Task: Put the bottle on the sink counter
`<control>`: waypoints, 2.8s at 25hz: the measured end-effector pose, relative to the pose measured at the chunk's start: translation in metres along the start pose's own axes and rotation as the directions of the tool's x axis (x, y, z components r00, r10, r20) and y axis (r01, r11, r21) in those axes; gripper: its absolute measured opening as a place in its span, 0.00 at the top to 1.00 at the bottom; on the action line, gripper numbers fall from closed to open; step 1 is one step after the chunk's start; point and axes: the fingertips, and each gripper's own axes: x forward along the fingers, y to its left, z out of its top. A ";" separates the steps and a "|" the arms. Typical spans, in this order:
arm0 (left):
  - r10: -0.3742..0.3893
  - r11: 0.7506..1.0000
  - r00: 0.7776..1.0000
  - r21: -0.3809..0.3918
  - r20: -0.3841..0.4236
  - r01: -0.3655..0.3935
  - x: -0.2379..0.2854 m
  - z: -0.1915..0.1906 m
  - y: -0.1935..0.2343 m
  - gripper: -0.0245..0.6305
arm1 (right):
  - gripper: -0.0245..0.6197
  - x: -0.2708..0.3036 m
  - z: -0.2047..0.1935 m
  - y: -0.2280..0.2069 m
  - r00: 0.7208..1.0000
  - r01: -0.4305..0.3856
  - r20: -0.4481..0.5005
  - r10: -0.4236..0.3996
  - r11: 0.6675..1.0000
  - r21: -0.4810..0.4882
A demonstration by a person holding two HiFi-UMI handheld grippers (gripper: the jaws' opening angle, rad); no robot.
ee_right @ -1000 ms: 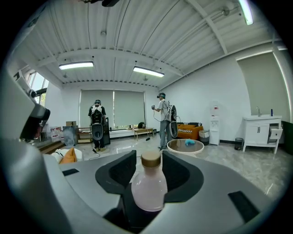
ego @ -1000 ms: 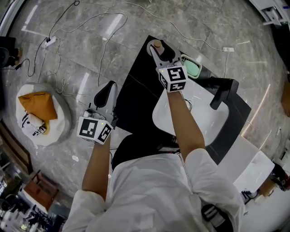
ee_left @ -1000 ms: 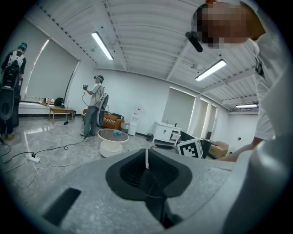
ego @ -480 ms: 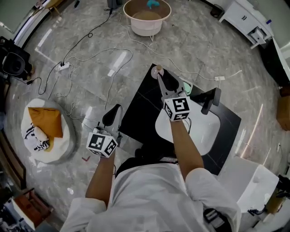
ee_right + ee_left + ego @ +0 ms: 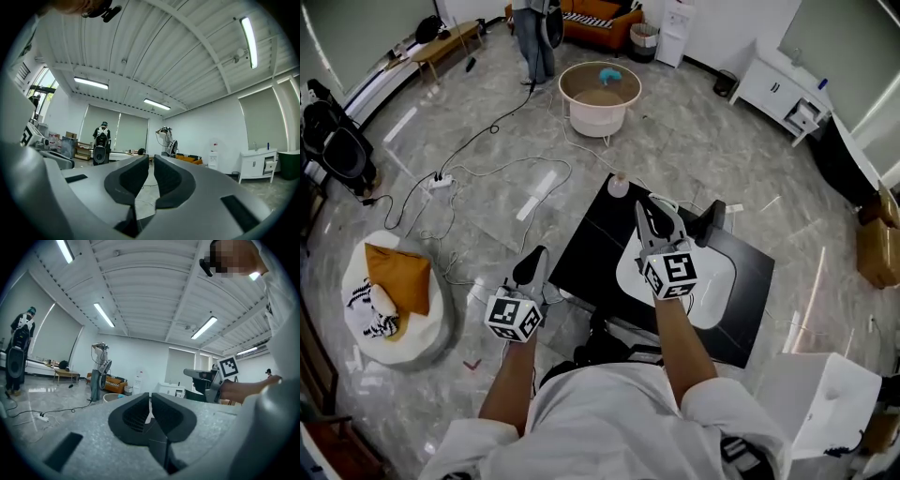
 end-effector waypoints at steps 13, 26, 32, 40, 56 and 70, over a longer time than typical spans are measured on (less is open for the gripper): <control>-0.074 0.997 0.997 0.005 0.010 0.074 -0.056 -0.006 -0.074 0.92 | 0.93 -0.173 0.005 0.021 0.996 0.083 -0.039 -0.083 0.996 -0.017; -0.150 0.988 0.988 0.046 0.035 0.148 -0.113 -0.006 -0.232 0.92 | 0.94 -0.351 0.021 0.032 0.998 0.054 0.022 -0.054 0.999 -0.007; -0.197 0.980 0.980 0.014 -0.012 0.197 -0.151 -0.037 -0.314 0.92 | 0.94 -0.443 0.019 0.046 0.998 0.008 0.064 -0.008 1.000 -0.006; -0.202 0.978 0.975 0.027 -0.088 0.205 -0.193 -0.065 -0.372 0.92 | 0.94 -0.516 -0.015 0.048 0.999 0.037 0.034 -0.040 0.996 0.085; -0.279 0.960 0.959 0.001 -0.044 0.279 -0.202 -0.035 -0.381 0.92 | 0.94 -0.524 0.001 0.080 1.000 0.019 -0.009 -0.019 0.999 0.042; -0.249 0.968 0.967 -0.055 -0.058 0.246 -0.242 -0.068 -0.388 0.92 | 0.94 -0.536 -0.016 0.122 0.988 -0.139 -0.049 0.145 0.985 0.103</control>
